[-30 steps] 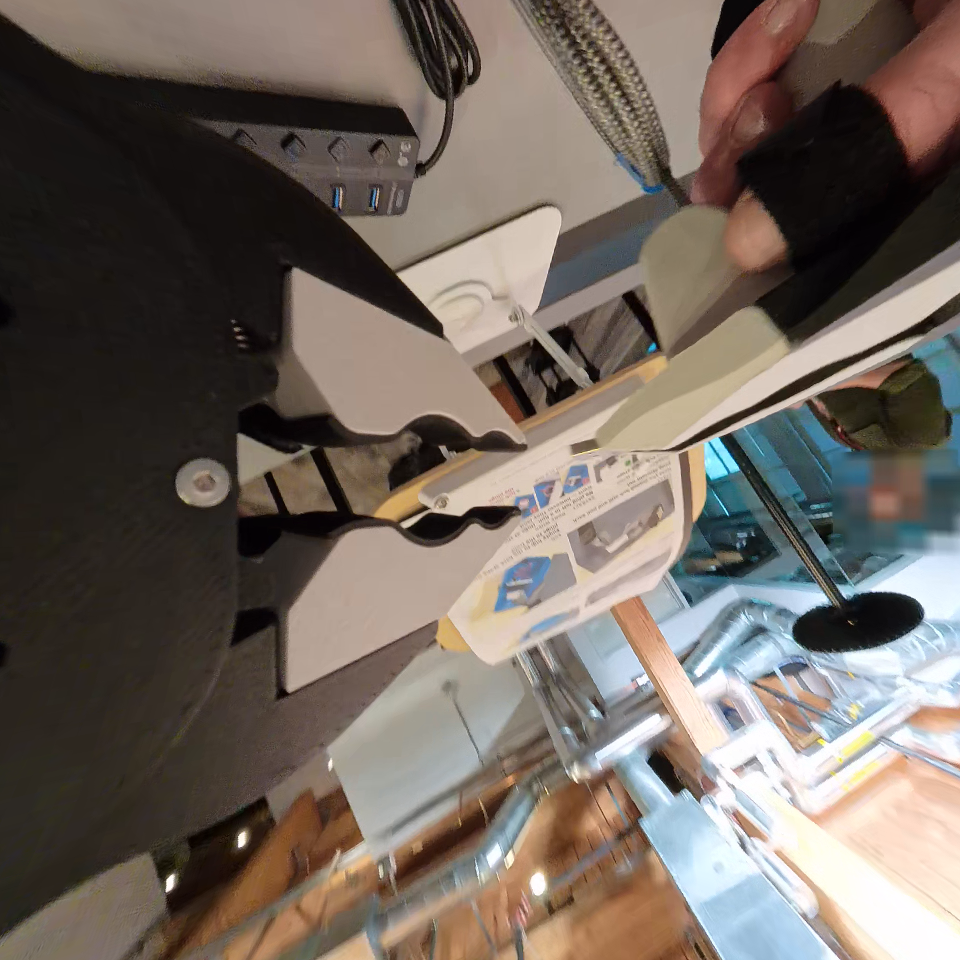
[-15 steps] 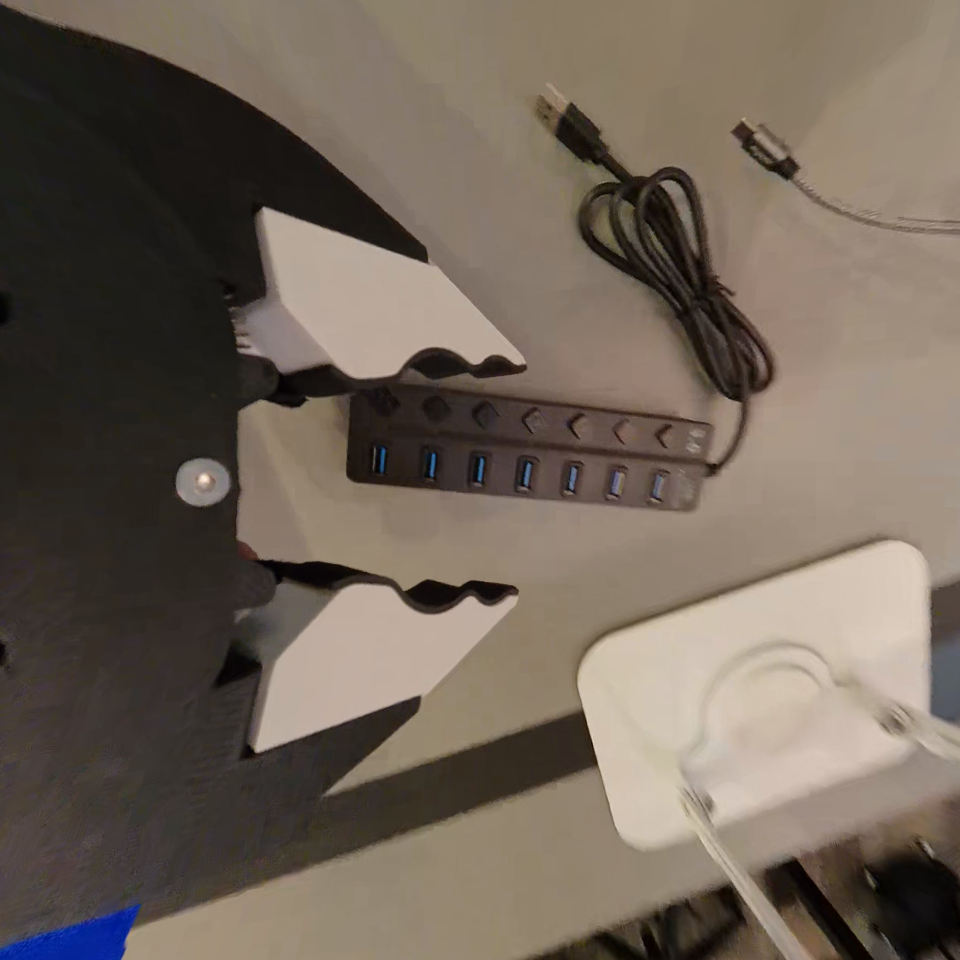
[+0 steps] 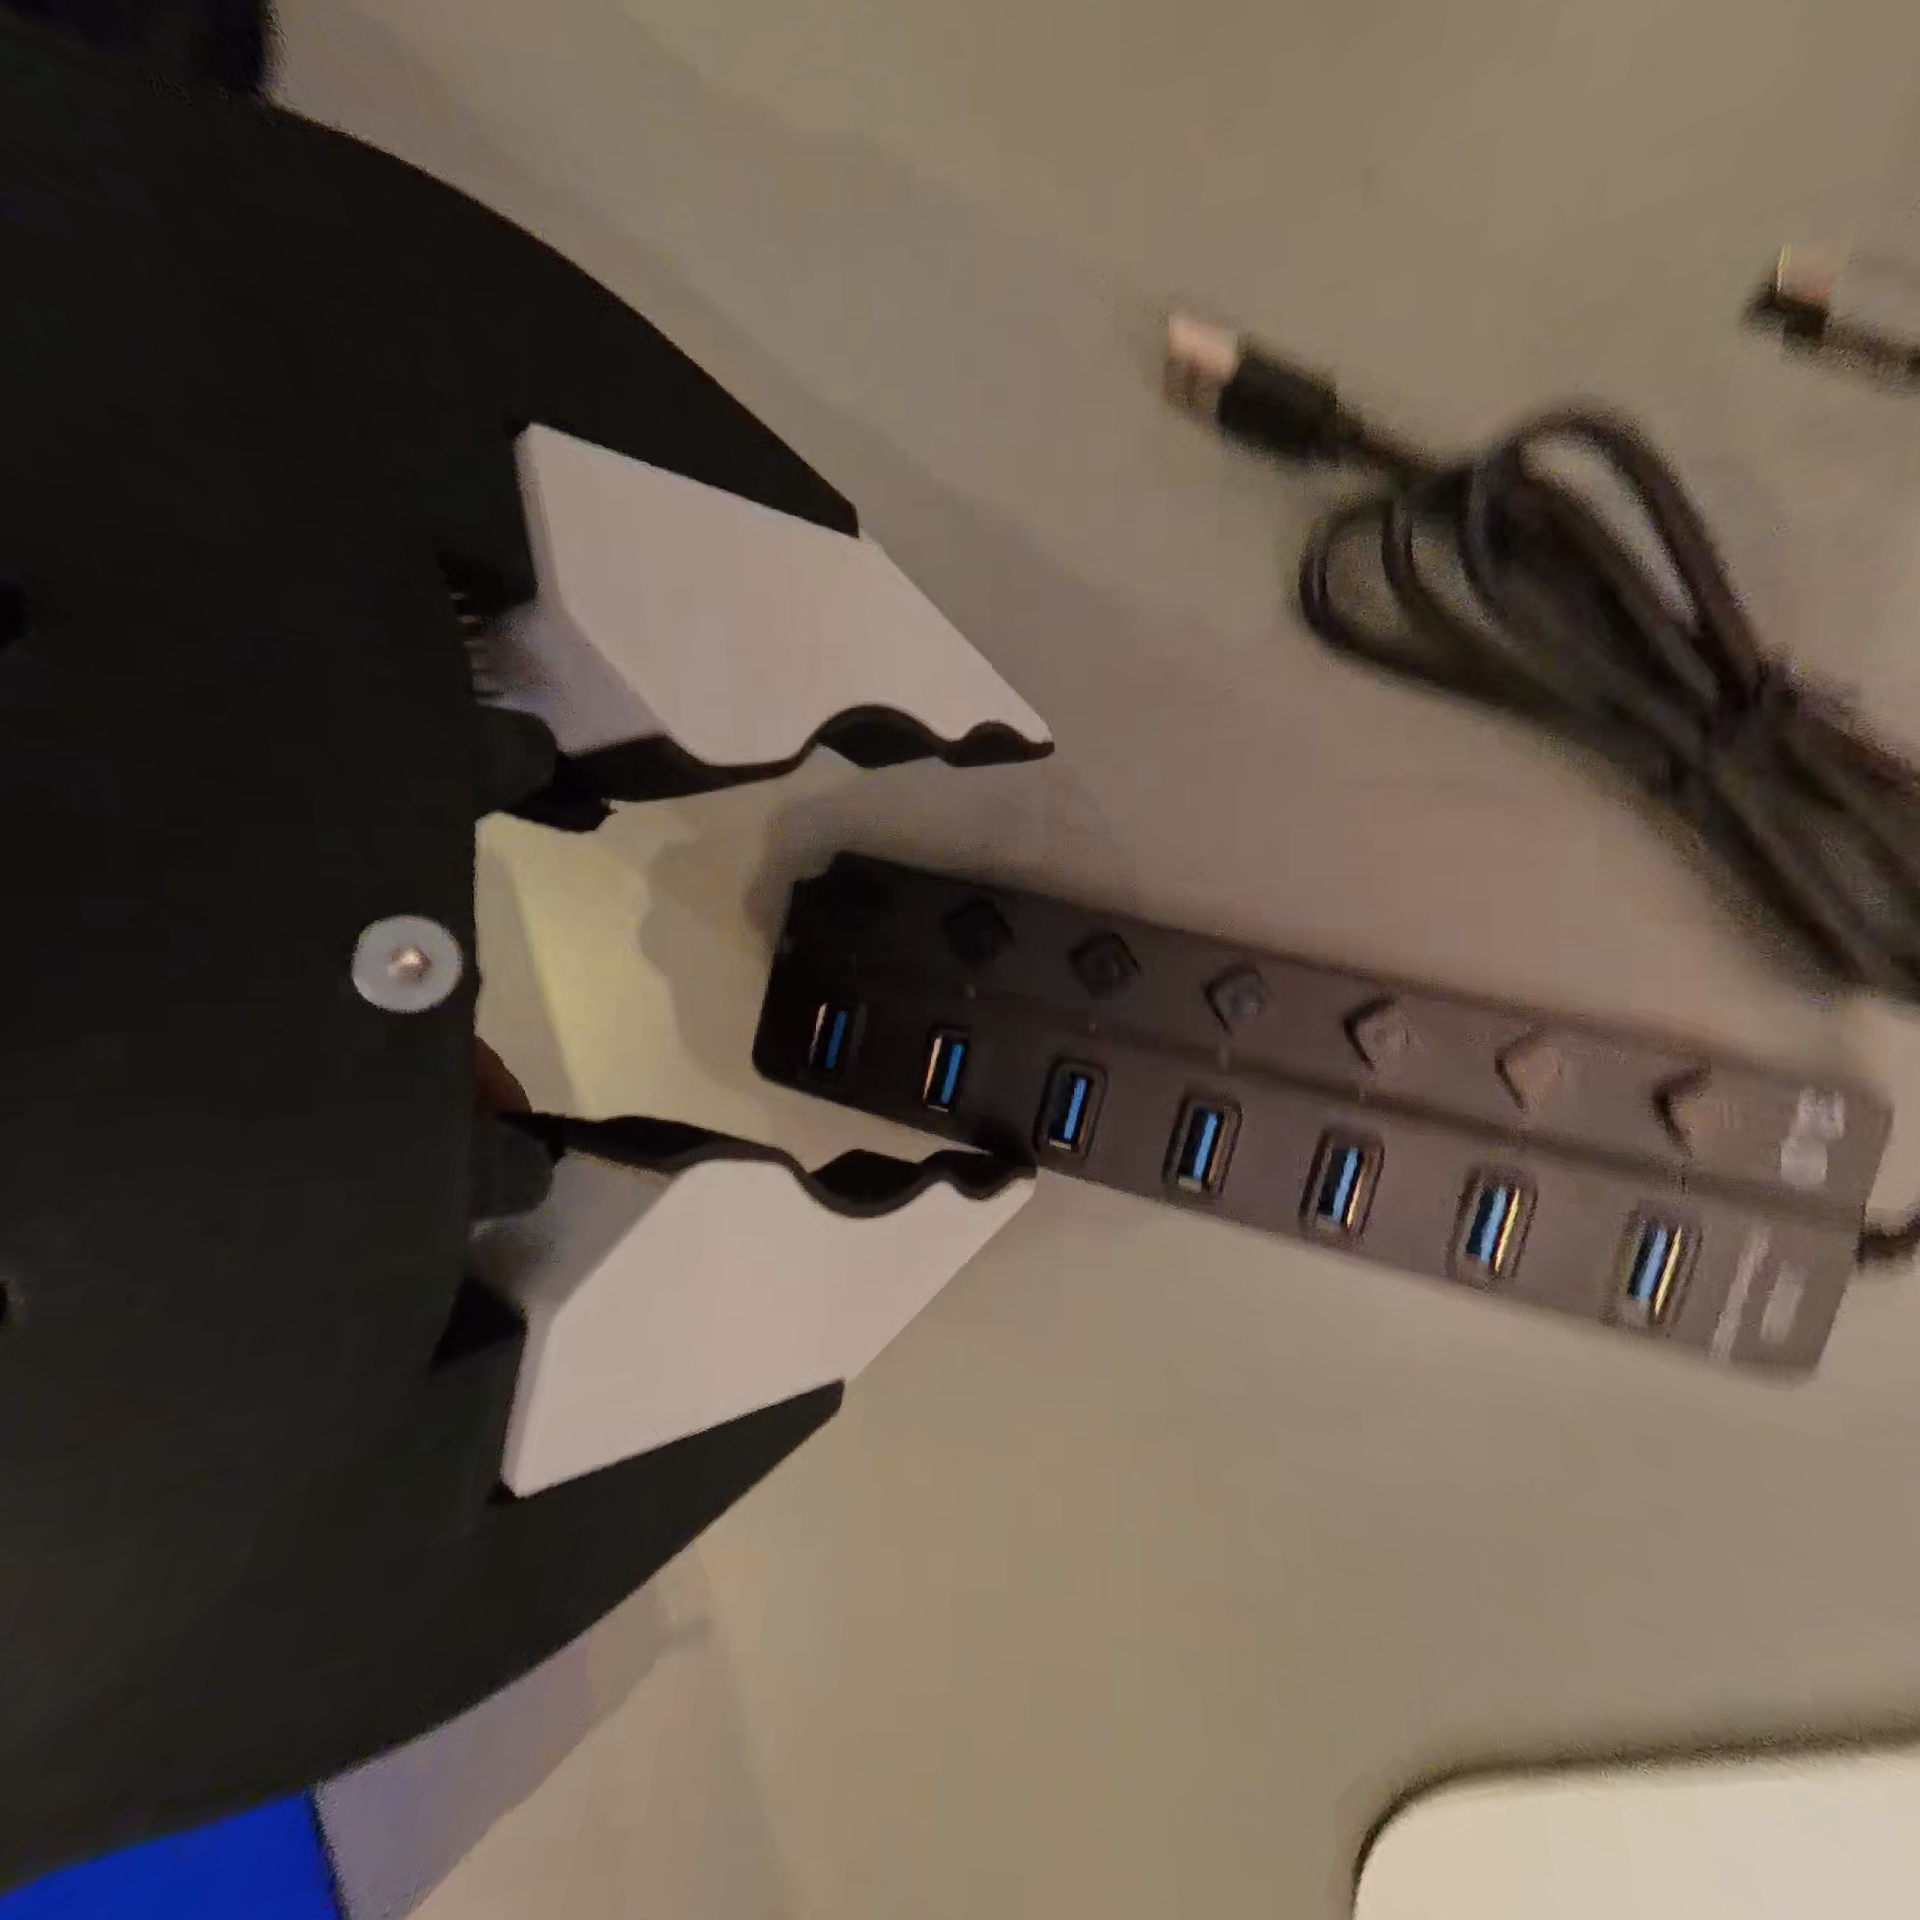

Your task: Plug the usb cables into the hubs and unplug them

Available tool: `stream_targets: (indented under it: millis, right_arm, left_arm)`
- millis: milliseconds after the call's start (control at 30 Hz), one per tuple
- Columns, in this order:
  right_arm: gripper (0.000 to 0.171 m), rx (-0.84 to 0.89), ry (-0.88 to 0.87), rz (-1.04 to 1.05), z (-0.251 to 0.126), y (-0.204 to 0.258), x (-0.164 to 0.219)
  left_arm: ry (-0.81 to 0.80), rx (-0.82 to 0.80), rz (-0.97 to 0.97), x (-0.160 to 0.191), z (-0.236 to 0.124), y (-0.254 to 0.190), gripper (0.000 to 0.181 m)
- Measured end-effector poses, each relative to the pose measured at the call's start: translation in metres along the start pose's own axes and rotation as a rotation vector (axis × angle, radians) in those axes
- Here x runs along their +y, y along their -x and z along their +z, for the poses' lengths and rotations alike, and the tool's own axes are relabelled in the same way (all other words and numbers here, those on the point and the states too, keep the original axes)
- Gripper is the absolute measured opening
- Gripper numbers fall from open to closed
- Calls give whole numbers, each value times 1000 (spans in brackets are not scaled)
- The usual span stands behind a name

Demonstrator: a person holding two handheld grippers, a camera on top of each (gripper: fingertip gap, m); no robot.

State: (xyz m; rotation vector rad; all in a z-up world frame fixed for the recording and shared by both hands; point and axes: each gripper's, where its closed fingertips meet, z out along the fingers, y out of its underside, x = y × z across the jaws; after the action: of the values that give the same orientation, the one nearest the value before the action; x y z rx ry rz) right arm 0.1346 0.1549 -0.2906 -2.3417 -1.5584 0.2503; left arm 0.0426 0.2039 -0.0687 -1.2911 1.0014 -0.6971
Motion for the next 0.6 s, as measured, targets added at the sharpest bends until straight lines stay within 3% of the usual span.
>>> stream_targets:
  millis: [167,233,400,500,600]
  right_arm:
    - [69,-17,70,-98,-11,18,9]
    - [61,-91,72,-119,-14,30,14]
    - [61,-246,97,-270,-14,83,10]
    - [63,-397,16,-385,-12,132,-11]
    - [74,-491,-185,-486,-6,174,-54]
  left_arm:
    - [-7,-5,8,-5,-4,2,14]
    - [-13,-8,12,-9,-6,3,14]
    - [-30,-19,20,-17,-12,8,14]
    - [-38,-20,19,-20,-14,9,14]
    - [-41,-20,22,-22,-15,9,14]
